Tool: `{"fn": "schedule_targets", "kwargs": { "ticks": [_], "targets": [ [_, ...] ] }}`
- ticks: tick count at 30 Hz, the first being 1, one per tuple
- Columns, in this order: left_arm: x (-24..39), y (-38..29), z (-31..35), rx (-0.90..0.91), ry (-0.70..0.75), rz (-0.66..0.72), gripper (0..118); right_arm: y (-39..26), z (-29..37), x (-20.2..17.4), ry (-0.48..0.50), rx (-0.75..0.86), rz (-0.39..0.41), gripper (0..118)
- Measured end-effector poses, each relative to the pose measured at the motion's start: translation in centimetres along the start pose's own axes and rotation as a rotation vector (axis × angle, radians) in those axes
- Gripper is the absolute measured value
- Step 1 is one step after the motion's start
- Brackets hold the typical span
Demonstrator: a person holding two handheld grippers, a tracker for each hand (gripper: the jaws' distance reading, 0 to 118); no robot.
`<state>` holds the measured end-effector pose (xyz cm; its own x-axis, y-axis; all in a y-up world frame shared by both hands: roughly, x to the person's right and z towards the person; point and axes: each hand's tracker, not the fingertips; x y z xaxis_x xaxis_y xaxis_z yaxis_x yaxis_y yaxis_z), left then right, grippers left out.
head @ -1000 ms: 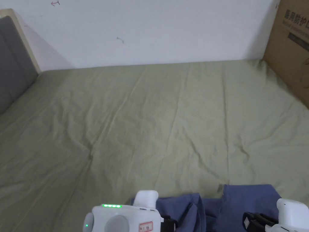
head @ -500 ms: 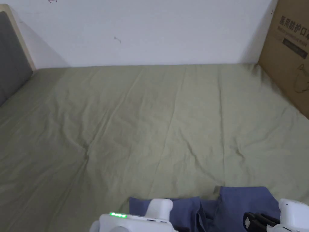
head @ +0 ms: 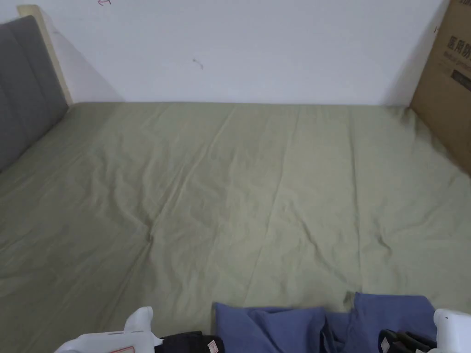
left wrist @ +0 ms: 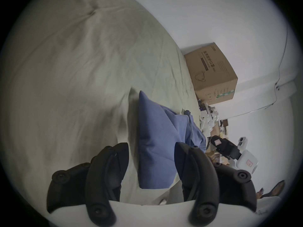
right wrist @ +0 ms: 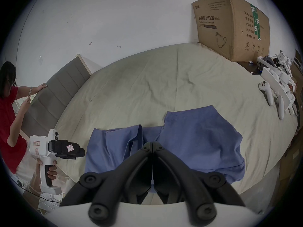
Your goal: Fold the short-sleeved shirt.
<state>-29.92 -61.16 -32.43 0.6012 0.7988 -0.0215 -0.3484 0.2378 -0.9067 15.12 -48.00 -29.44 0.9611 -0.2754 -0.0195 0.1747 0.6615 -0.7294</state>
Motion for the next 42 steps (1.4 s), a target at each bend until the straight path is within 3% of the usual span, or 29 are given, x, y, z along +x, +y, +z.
{"fn": "schedule_targets", "kwargs": {
  "ticks": [7,8,10,12,19,22,31,35,42],
  "targets": [
    [-1.7,-0.8,-5.6,-0.119,-0.164,0.091,59,0.3,-0.3,-0.5,-0.005,-0.01,0.015,0],
    [-1.7,-1.0,-6.5,-0.113,-0.208,0.119,52,0.3,-0.4,-0.6,-0.008,-0.011,0.016,0],
    [-1.6,-1.1,-7.7,-0.111,-0.167,0.095,19,0.4,-0.5,-0.7,-0.011,-0.017,0.017,0],
    [-1.7,-0.9,-7.7,-0.123,-0.13,0.052,16,0.5,-0.6,-0.9,-0.016,-0.023,0.017,0],
    [-1.8,0.7,-3.6,-0.124,-0.116,-0.039,13,0.6,-0.6,-1.2,-0.023,-0.031,0.013,0],
    [-2.4,1.9,0.2,-0.073,-0.031,-0.11,13,0.8,-0.6,-1.5,-0.018,-0.027,0.014,0],
    [-7.0,4.1,11.5,-0.013,0.165,-0.039,13,0.4,-1.3,-2.3,0.019,-0.029,0.034,0],
    [-3.4,4.1,12.6,-0.011,0.226,-0.089,13,0.1,-1.7,-2.0,0.035,-0.036,0.029,0],
    [10.3,4.4,10.1,-0.042,0.243,-0.268,13,0.2,-0.6,-0.2,0.028,-0.007,0.033,0]
  ]
}}
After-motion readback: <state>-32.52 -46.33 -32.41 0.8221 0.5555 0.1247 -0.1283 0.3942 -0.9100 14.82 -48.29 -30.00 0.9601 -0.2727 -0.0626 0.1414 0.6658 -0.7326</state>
